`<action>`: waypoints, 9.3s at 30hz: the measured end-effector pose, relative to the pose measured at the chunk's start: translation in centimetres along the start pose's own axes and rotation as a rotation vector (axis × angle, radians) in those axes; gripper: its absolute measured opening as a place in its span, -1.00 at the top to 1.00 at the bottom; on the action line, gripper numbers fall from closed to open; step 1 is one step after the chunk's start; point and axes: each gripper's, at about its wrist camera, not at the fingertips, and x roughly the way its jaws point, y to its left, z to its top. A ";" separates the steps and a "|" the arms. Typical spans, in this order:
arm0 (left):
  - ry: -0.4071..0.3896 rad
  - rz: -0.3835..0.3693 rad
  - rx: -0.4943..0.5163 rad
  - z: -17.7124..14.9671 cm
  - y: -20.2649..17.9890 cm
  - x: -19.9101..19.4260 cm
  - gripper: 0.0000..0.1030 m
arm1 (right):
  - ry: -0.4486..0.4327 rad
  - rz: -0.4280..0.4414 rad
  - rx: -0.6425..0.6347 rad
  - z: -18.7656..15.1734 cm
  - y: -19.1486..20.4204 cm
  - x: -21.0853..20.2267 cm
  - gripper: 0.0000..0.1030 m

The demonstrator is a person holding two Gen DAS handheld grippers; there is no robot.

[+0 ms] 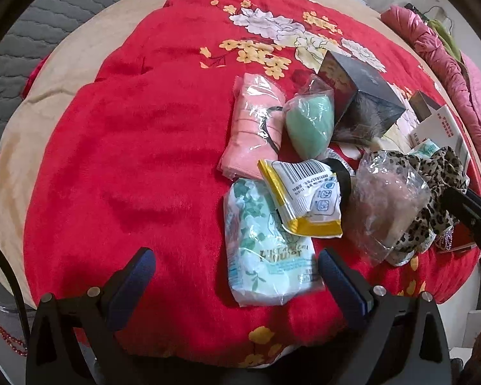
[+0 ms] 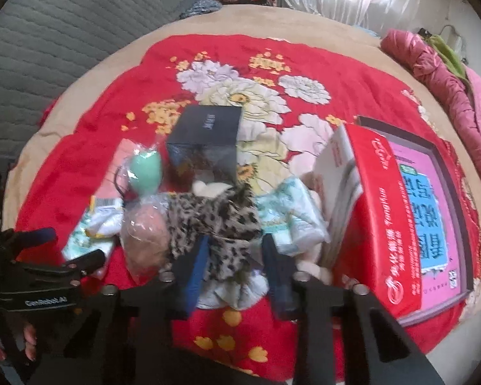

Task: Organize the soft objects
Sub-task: 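Grasp the leopard-print cloth with the right gripper while the left gripper grasps the green-white tissue pack, then lift and carry the leopard cloth and tissue pack over the pink book tray, then lower the leopard-print cloth into the pink tray and open the right gripper, then lower the green-white tissue pack into the pink tray and open the left gripper, then move both open grippers back over the pile of items, then grasp the white 'Flower' tissue pack with the right gripper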

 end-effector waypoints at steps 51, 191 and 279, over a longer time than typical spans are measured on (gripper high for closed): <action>0.043 -0.245 -0.084 -0.2 2.3 -0.5 0.52 | -0.197 0.086 0.126 1.2 -4.5 -6.1 0.83; -0.196 -0.222 0.610 -0.1 -34.7 -9.2 -0.58 | -0.342 -0.262 0.518 -8.1 -26.8 -16.3 -0.45; 0.001 -0.223 0.223 2.0 -9.5 0.5 -0.52 | 0.174 -0.066 -0.463 3.1 -2.0 3.9 0.01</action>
